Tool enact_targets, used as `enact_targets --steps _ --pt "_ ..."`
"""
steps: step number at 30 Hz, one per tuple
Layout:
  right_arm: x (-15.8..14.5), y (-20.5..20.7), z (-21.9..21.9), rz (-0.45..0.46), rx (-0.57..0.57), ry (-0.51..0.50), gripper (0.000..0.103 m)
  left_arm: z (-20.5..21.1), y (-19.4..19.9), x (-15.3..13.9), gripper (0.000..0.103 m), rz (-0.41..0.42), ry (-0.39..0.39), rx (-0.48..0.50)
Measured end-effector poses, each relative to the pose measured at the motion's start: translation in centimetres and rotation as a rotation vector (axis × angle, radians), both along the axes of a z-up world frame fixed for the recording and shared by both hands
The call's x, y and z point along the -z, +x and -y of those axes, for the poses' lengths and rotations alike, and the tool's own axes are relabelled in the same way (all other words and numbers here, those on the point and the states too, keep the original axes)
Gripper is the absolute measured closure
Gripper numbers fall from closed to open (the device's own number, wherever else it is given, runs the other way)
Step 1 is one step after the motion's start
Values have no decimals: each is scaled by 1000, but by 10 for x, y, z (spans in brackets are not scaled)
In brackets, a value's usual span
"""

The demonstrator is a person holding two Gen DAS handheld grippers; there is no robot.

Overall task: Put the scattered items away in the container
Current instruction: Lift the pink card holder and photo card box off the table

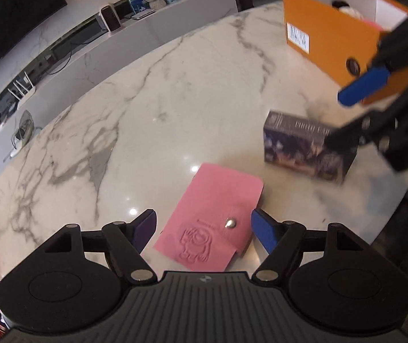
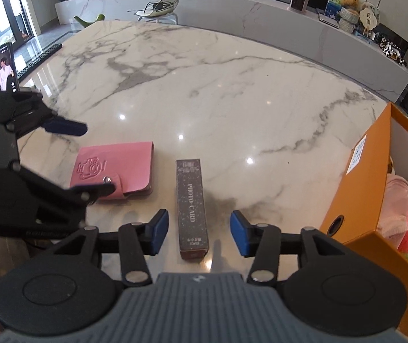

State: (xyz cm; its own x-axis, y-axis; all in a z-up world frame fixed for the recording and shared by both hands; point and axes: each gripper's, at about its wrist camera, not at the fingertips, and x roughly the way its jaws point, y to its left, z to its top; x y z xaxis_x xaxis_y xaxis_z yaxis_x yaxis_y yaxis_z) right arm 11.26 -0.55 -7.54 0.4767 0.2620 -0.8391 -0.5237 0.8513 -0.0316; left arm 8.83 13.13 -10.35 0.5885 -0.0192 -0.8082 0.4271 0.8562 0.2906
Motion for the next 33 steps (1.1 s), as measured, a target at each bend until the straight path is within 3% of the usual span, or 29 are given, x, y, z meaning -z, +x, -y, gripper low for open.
enact_targets --steps 3,4,13,22,29,33 --pt "5 2 0 -10 10 10 49 1 0 10 16 7 53 10" --pt "7 3 -1 -13 11 13 47 1 0 11 12 13 54 25" --pt "19 18 -7 -30 2 25 45 6 16 28 6 -24 24 93" --pt "31 36 -10 -82 8 37 45 -14 35 31 3 -77 -154 -28" --pt "33 35 -5 -116 26 66 45 -28 35 33 1 -87 -297 -213" --pt "31 33 -3 -101 40 72 45 -22 32 32 2 -71 -285 -258"
